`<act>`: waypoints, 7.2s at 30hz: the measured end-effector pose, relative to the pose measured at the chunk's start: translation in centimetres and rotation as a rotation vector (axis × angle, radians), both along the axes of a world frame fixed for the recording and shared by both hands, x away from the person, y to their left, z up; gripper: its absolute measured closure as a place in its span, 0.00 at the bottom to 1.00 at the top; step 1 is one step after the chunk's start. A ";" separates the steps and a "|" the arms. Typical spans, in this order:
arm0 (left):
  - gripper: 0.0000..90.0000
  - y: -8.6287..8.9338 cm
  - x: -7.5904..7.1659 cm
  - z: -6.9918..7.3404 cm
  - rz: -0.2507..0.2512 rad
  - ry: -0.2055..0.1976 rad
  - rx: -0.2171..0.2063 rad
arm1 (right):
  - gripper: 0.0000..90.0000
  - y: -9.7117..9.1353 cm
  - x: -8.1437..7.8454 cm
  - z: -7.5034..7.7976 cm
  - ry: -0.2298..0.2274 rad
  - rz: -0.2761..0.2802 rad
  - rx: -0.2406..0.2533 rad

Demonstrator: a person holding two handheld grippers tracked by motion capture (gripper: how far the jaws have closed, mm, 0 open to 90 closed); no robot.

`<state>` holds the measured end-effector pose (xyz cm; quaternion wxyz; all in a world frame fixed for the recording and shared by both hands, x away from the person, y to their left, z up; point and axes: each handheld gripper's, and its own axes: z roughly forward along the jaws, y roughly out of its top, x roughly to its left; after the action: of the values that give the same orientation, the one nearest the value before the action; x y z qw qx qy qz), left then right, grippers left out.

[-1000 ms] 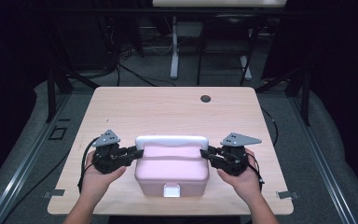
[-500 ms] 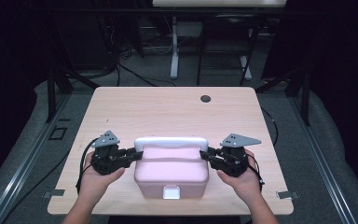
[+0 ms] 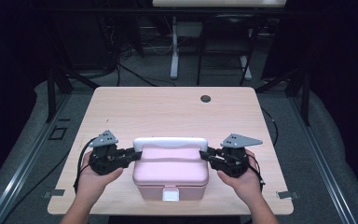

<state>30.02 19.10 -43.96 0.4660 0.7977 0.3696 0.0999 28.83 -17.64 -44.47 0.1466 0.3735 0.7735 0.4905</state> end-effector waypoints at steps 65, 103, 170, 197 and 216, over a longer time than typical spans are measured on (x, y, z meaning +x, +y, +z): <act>1.00 2.4 -1.8 0.2 0.051 -0.018 -0.053 | 0.82 -0.6 2.0 2.1 0.014 0.001 0.116; 1.00 -0.3 -3.3 -0.6 -0.040 0.011 -0.005 | 0.82 -0.6 2.5 2.2 0.024 0.000 0.140; 1.00 -0.7 -1.6 2.4 -0.067 -0.070 -0.056 | 1.00 -2.1 -1.3 -0.9 0.023 -0.122 0.031; 1.00 -0.8 0.2 3.7 -0.055 -0.078 -0.069 | 1.00 2.2 -3.6 -4.8 0.067 0.071 -0.033; 1.00 -0.7 1.2 4.1 -0.046 -0.077 -0.072 | 1.00 3.0 -4.1 -5.4 0.089 0.072 -0.024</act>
<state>31.20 18.44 -39.82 0.5105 0.7842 0.3364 0.1064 24.74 -14.61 -49.87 0.0989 0.3650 0.7981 0.4690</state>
